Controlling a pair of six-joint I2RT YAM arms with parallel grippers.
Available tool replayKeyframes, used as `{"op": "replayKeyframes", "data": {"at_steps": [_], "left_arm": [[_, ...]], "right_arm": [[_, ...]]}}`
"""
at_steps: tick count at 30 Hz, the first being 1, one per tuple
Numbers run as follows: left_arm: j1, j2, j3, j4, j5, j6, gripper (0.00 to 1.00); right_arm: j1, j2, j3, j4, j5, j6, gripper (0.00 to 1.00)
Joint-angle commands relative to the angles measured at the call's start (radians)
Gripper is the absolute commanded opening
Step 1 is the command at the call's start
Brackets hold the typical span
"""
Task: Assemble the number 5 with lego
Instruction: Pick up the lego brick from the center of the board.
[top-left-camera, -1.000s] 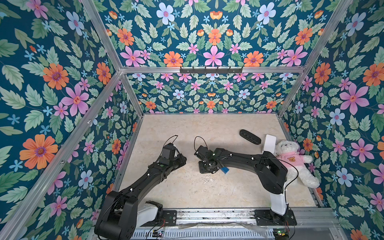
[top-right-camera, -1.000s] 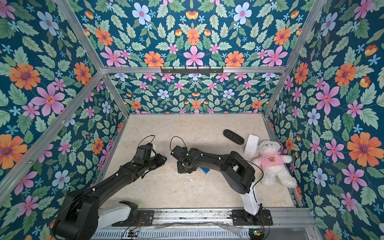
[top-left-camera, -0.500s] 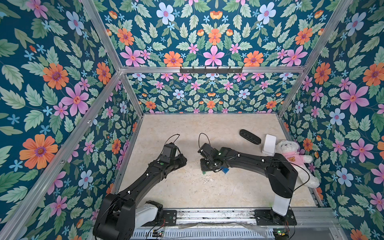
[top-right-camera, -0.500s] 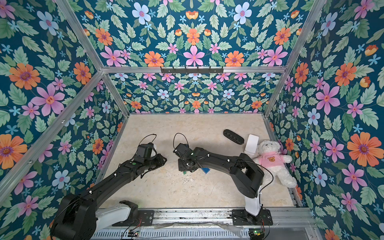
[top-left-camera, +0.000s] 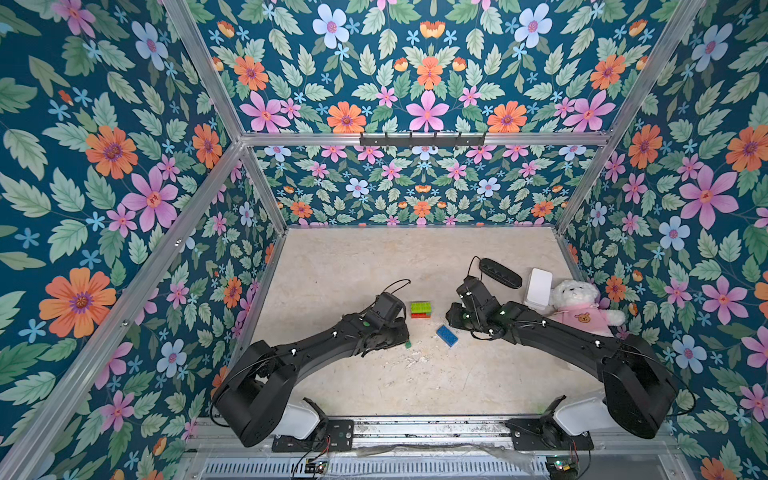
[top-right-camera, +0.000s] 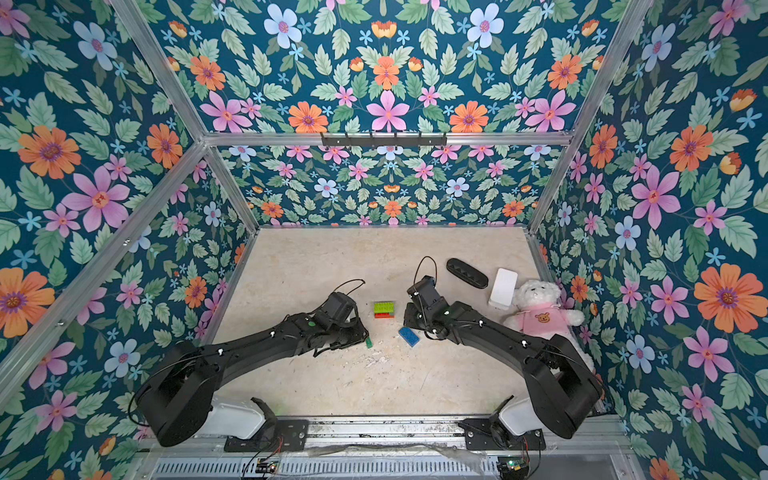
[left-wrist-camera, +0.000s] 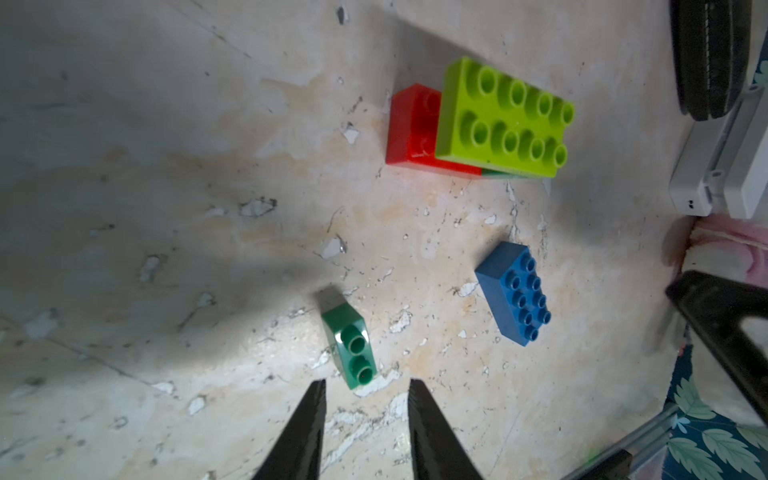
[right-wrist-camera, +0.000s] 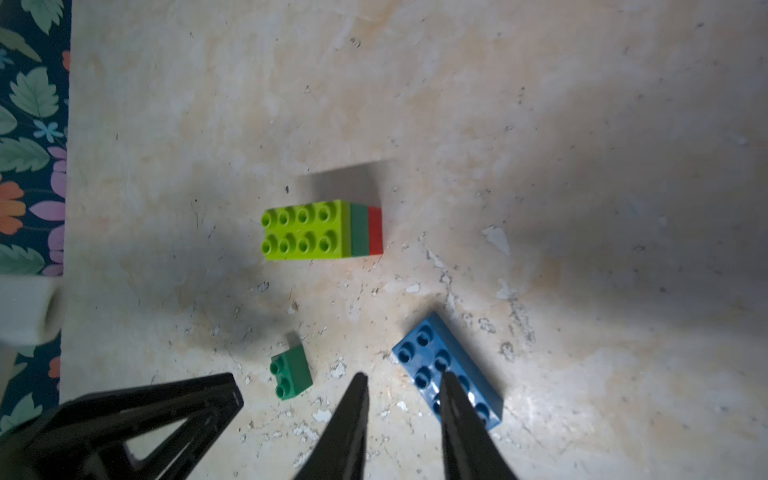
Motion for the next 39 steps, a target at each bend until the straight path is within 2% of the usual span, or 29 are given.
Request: {"op": "replayKeyframes", "data": {"at_steps": [1, 5, 22, 29, 35, 39], "left_arm": [[-0.023, 0.040, 0.030, -0.004, -0.052, -0.043, 0.37], [-0.040, 0.090, 0.054, -0.028, -0.077, -0.047, 0.36], [-0.051, 0.163, 0.058, -0.042, -0.098, -0.023, 0.24], [-0.051, 0.176, 0.086, -0.089, -0.128, 0.026, 0.00], [-0.048, 0.134, 0.132, -0.153, -0.175, 0.092, 0.00], [-0.035, 0.105, 0.168, -0.182, -0.195, 0.130, 0.00]], "right_arm": [[-0.044, -0.014, -0.041, 0.177, -0.112, -0.010, 0.31], [-0.076, 0.017, -0.034, 0.231, -0.202, -0.028, 0.31], [-0.077, 0.099, 0.044, 0.223, -0.249, -0.050, 0.30], [-0.080, 0.134, 0.049, 0.260, -0.309, -0.049, 0.27], [-0.107, 0.184, 0.028, 0.353, -0.418, -0.030, 0.26], [-0.109, 0.213, 0.035, 0.382, -0.444, -0.027, 0.26]]}}
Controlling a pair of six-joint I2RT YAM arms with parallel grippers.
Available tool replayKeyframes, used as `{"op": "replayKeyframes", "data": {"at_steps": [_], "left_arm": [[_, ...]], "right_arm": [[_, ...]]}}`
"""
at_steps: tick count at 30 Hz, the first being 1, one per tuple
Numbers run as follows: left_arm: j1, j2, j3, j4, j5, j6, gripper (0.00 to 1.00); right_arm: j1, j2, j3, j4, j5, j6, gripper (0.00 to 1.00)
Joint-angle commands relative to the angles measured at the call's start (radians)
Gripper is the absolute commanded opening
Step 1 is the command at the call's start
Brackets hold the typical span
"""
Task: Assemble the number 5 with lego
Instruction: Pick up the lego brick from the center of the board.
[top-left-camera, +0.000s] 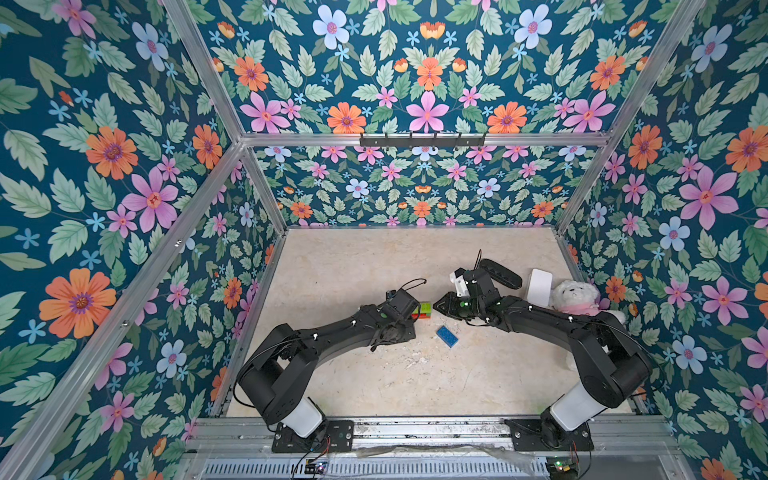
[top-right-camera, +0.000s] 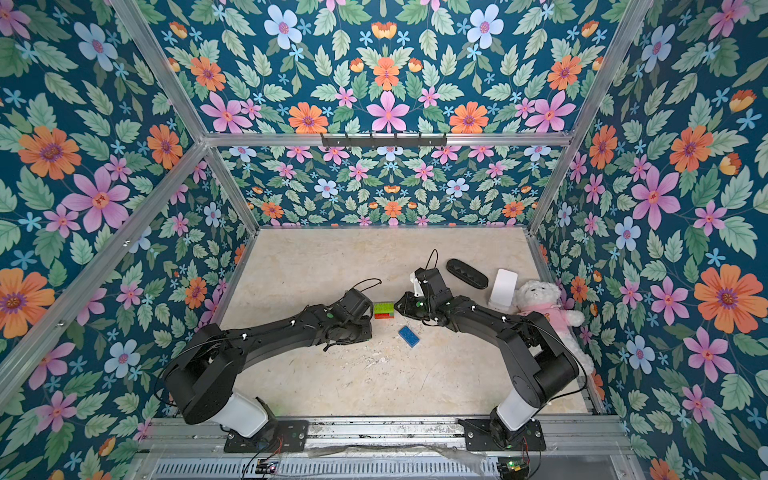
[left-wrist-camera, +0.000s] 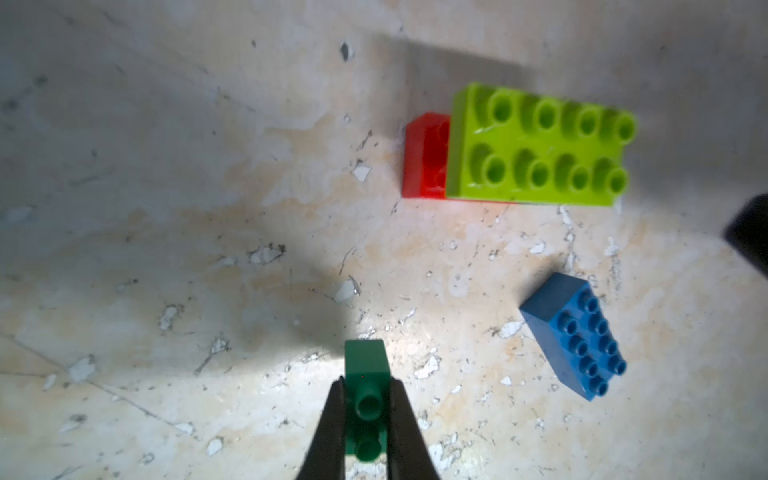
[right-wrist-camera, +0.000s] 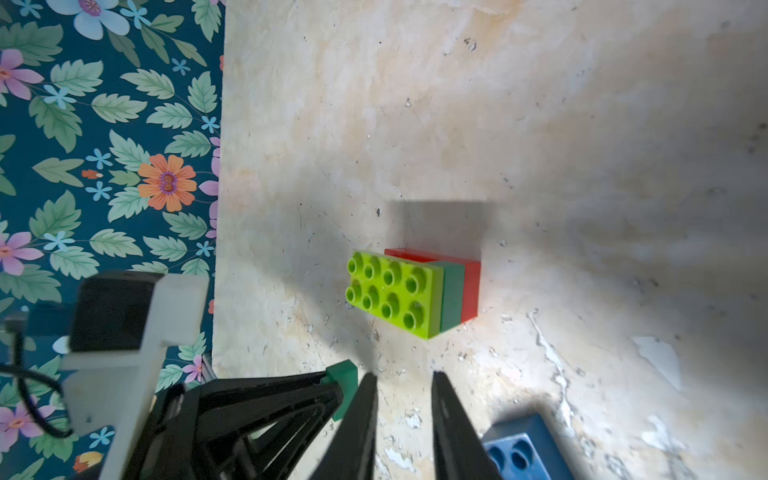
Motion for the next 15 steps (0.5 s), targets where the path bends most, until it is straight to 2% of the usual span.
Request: {"op": "replayKeyframes", "data": {"at_steps": [1, 8, 15], "left_arm": [[0.010, -0.017, 0.027, -0.054, -0.036, 0.068, 0.00], [0.046, -0.023, 0.084, -0.078, -0.023, 0.119, 0.00], [0.070, -0.007, 0.153, -0.095, -0.012, 0.158, 0.00]], "right_arm": [[-0.001, 0.016, 0.007, 0.067, -0.051, 0.009, 0.26], [-0.007, 0.108, 0.040, 0.041, -0.037, 0.001, 0.28], [-0.010, 0.137, 0.052, 0.043, -0.032, 0.003, 0.28]]}}
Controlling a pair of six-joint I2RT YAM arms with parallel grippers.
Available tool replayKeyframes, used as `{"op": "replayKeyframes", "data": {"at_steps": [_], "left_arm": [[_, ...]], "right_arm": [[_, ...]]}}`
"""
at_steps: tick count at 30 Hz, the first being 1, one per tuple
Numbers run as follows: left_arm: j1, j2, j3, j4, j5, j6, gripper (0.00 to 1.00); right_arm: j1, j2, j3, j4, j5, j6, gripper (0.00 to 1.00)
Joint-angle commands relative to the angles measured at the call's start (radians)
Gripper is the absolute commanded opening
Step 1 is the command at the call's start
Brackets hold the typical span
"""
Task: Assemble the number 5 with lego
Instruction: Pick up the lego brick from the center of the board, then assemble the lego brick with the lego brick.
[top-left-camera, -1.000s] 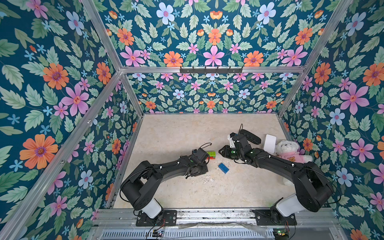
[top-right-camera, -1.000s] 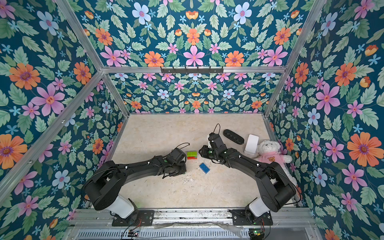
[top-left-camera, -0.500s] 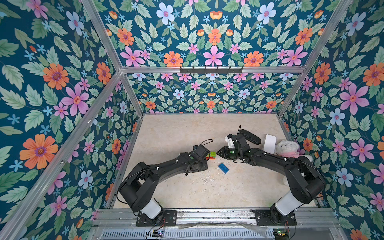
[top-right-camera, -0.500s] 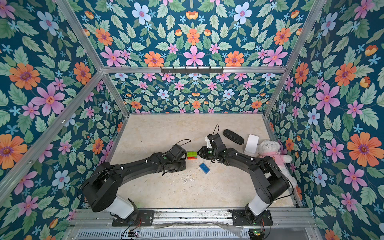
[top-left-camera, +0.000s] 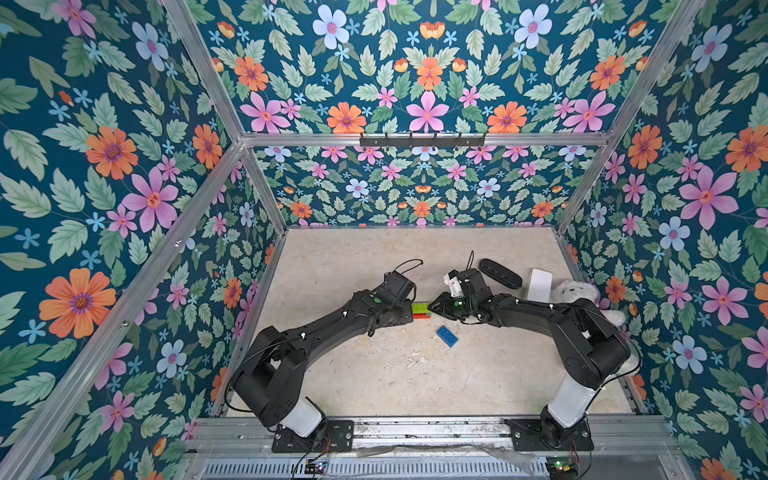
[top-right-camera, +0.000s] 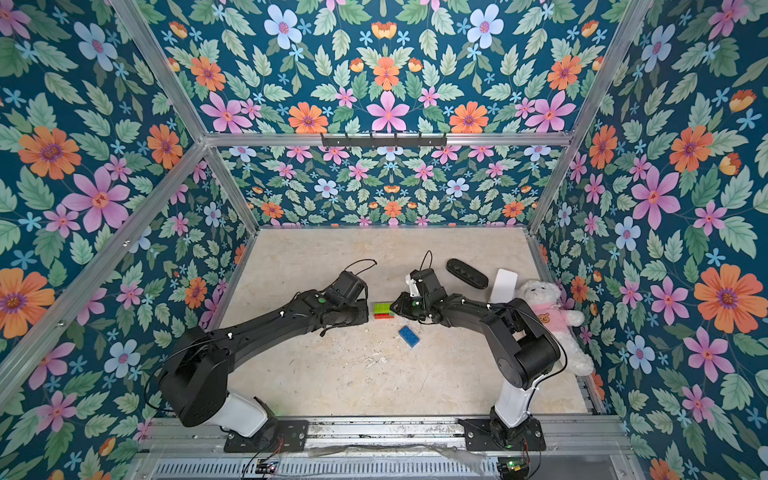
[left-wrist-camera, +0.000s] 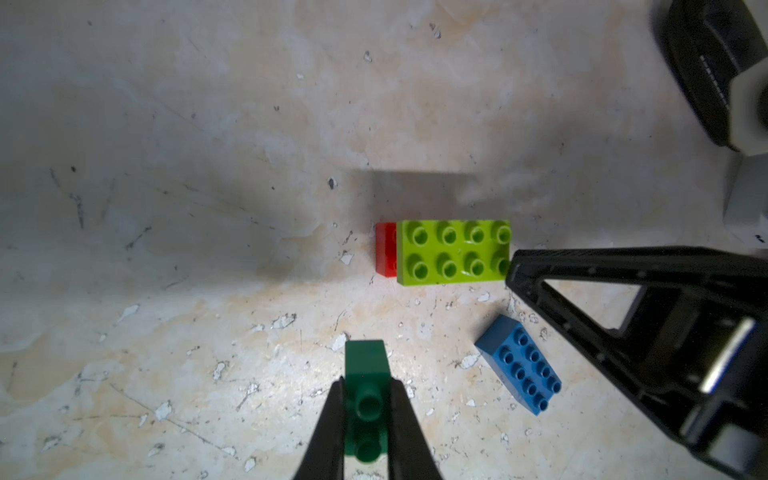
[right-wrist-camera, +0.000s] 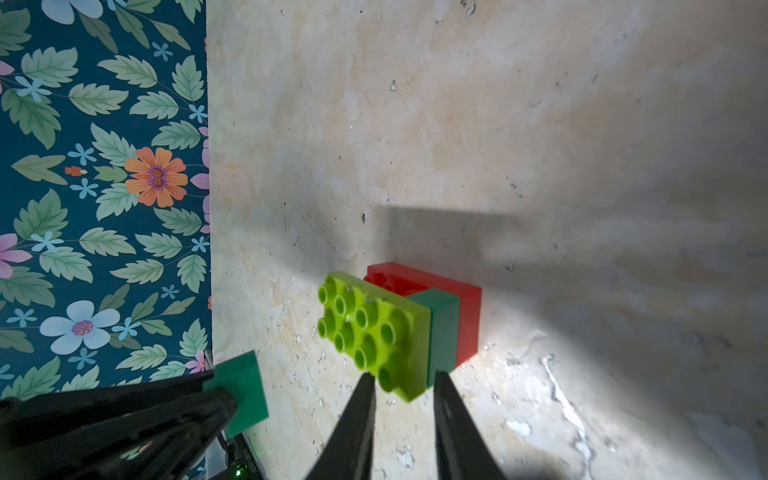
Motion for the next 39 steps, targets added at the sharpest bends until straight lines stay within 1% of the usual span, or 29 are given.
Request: {"op": "replayKeyframes", "data": {"at_steps": [1, 9, 17, 23, 32, 34, 39], "left_arm": [[0.005, 0.011, 0.027, -0.030, 0.003, 0.041, 0.00], [0.016, 0.039, 0.059, -0.023, 0.019, 0.057, 0.00], [0.022, 0.082, 0.113, -0.022, 0.032, 0.074, 0.00], [0.026, 0.102, 0.128, -0.017, 0.041, 0.078, 0.00], [0.029, 0.154, 0.175, -0.020, 0.046, 0.084, 0.00], [0.031, 0.164, 0.180, -0.020, 0.044, 0.086, 0.00], [0.035, 0.182, 0.184, -0.018, 0.041, 0.086, 0.00]], "right_arm": [[-0.001, 0.008, 0.009, 0.005, 0.006, -0.004, 0.28], [-0.008, 0.028, 0.003, 0.002, 0.009, 0.000, 0.27], [-0.020, 0.041, -0.024, 0.053, -0.021, 0.039, 0.27], [-0.037, 0.052, -0.053, 0.109, -0.070, 0.070, 0.24], [-0.042, 0.074, -0.067, 0.143, -0.089, 0.088, 0.21], [-0.042, 0.078, -0.067, 0.140, -0.087, 0.089, 0.19], [-0.044, 0.095, -0.067, 0.132, -0.086, 0.089, 0.19]]}}
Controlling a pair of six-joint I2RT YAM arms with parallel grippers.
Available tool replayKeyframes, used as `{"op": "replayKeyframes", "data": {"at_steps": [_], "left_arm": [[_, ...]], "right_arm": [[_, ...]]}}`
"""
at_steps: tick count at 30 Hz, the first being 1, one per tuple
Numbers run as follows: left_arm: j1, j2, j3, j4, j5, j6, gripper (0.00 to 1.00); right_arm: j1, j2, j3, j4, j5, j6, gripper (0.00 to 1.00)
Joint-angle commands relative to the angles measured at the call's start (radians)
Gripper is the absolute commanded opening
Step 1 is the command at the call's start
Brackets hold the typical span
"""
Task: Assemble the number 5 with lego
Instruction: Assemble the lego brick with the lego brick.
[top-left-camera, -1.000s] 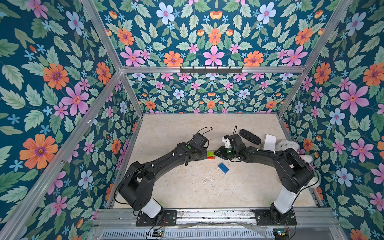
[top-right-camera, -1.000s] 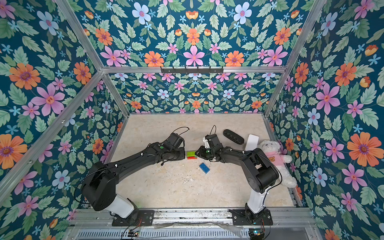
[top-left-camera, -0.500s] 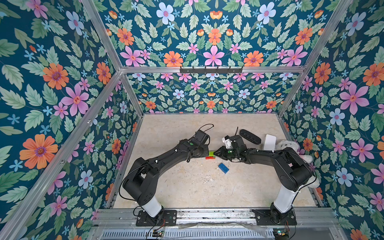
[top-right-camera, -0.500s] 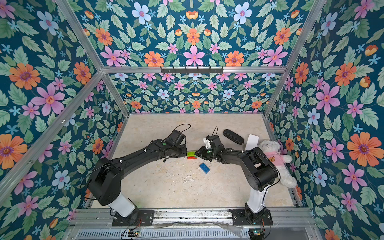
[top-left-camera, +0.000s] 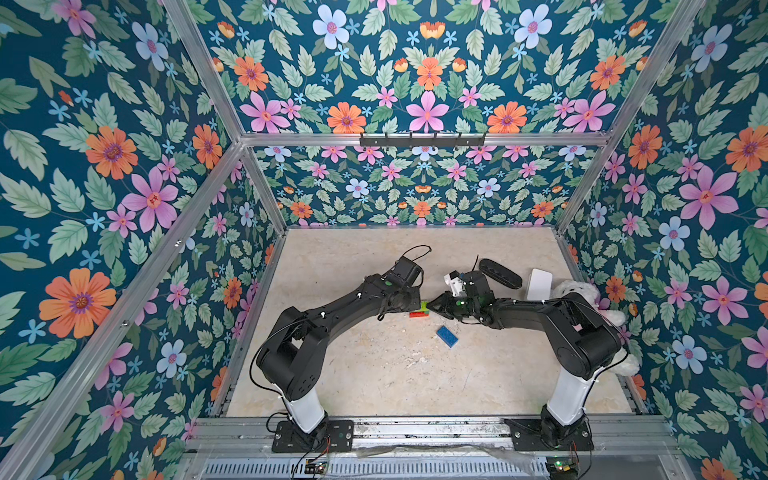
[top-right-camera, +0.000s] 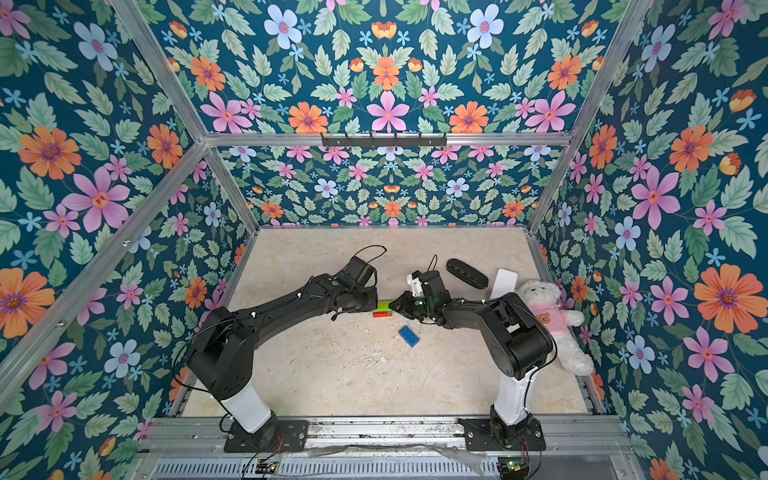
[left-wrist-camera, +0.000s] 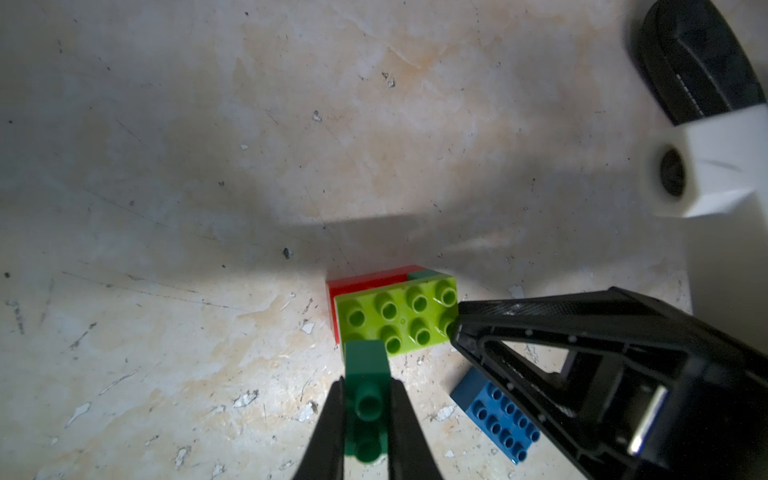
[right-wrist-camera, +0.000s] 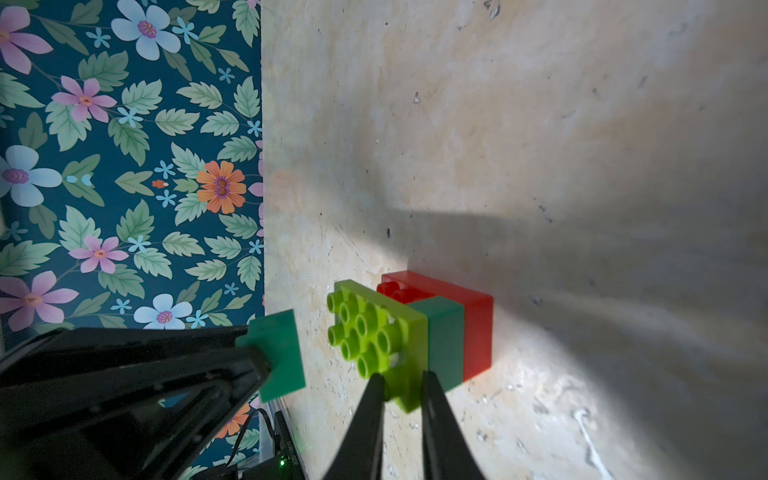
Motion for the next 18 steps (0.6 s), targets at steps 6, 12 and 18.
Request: {"op": "replayKeyframes", "data": {"at_steps": [6, 12, 18], "left_arm": [[0.013, 0.023, 0.014, -0.004, -0.009, 0.013, 0.00], [0.027, 0.057, 0.041, -0.024, -0.010, 0.022, 0.00], [0.033, 0.081, 0.052, -0.026, 0.012, 0.027, 0.00]], "right_arm": [[0.002, 0.026, -0.010, -0.105, 0.050, 0.003, 0.19], [0.002, 0.027, -0.007, -0.112, 0.055, 0.002, 0.19], [0.000, 0.029, -0.001, -0.117, 0.056, 0.001, 0.19]]}}
